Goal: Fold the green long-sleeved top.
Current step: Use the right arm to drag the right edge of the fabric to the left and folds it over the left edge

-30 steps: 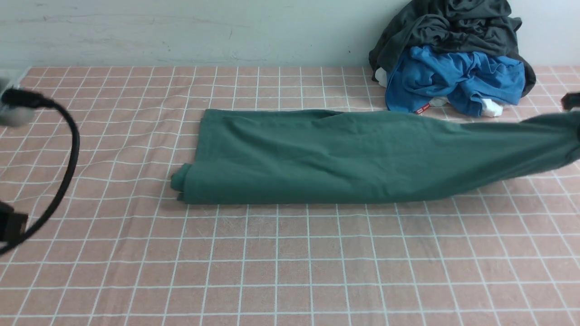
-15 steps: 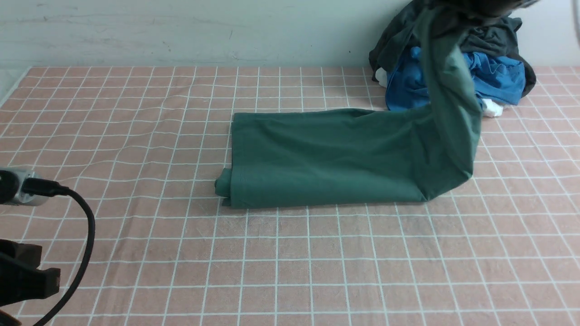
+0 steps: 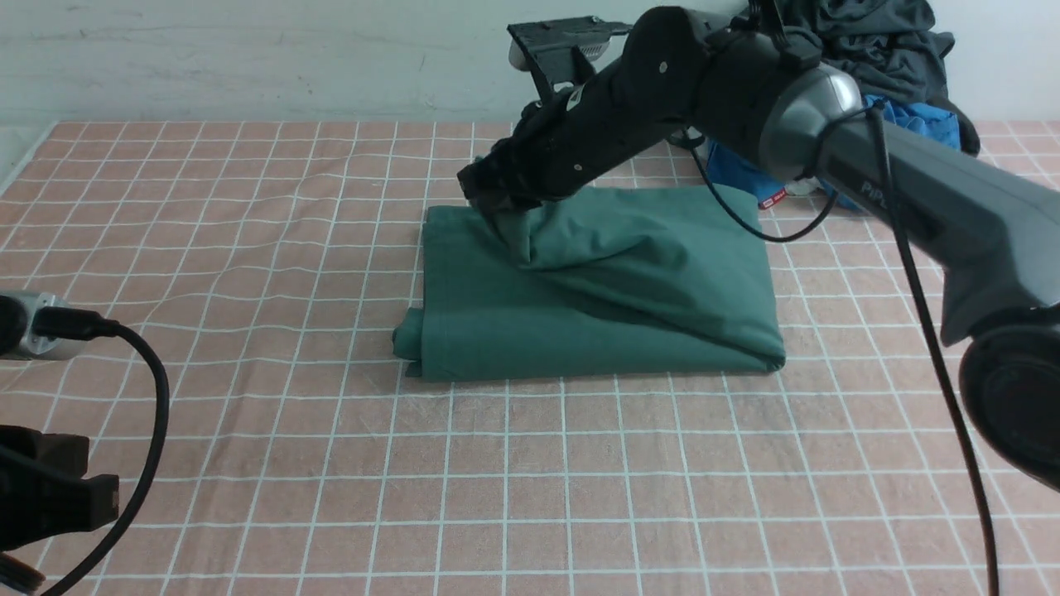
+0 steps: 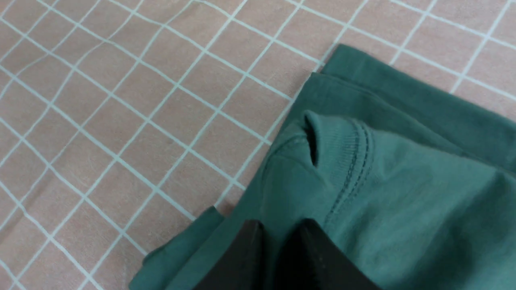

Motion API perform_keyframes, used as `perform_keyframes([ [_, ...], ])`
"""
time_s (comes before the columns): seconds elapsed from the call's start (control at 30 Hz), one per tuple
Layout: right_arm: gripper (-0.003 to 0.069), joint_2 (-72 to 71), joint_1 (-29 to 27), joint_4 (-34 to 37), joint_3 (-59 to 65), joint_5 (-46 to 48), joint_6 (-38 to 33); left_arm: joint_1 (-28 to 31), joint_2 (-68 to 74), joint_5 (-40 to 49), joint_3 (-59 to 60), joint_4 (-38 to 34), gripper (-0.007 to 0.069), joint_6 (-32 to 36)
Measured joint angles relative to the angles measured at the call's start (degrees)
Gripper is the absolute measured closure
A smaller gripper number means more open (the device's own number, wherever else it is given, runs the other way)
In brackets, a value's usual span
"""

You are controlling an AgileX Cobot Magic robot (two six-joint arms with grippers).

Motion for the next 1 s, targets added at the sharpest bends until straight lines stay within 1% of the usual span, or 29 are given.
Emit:
perform_keyframes([
  [0.07, 0.0442, 0.0, 0.1, 0.6, -1.0, -0.6, 0.0, 0.0, 0.0, 0.0, 0.0, 0.0, 0.0556, 0.0],
  [0.13, 0.0395, 0.0, 0.0, 0.6, -2.8, -0.5, 0.0, 0.0, 0.0, 0.0, 0.0, 0.0, 0.0556, 0.0],
  [0.23, 0.0364, -0.1, -0.3, 0.3, -4.5, 0.6, 0.0, 0.0, 0.0, 0.0, 0.0, 0.0, 0.0556, 0.0],
  [0.3, 0.0363, -0.2, -0.4, -0.4, -4.9, 1.5, 0.0, 0.0, 0.0, -0.1, 0.0, 0.0, 0.0556, 0.0],
  [0.4, 0.0400, 0.7, -0.4, -1.7, -5.3, 4.3, 0.0, 0.0, 0.0, -0.2, 0.0, -0.3, 0.0556, 0.0],
  [0.47, 0.0442, 2.4, -0.3, -1.8, -5.3, 4.9, 0.0, 0.0, 0.0, -0.5, 0.0, -0.7, 0.0556, 0.0],
  [0.57, 0.0528, 6.9, 0.3, -1.0, -5.3, 4.7, 0.0, 0.0, 0.0, -1.4, 0.0, -1.3, 0.0556, 0.0],
  [0.7, 0.0613, 11.1, 2.3, -0.7, -5.3, 1.7, -0.6, 0.0, 0.0, -1.5, 0.0, -1.5, 0.0556, 0.0],
  [0.73, 0.0645, 12.6, 3.6, -0.9, -5.3, -0.8, -2.2, 0.0, 0.0, -1.5, 0.0, -1.5, 0.0556, 0.0],
  [0.8, 0.0663, 13.4, 4.7, -1.3, -5.3, -3.3, -4.0, 0.0, 0.0, -1.6, 0.0, -1.5, 0.0556, 0.0],
  [0.9, 0.0670, 13.0, 5.2, -1.5, -5.4, -3.8, -5.0, 0.0, 0.0, -1.7, 0.0, -1.5, 0.0556, 0.0],
  [1.0, 0.0670, 9.1, 5.3, -5.3, -8.7, 2.1, -5.9, 0.0, 0.0, -1.8, 0.0, -1.5, 0.0556, 0.0],
])
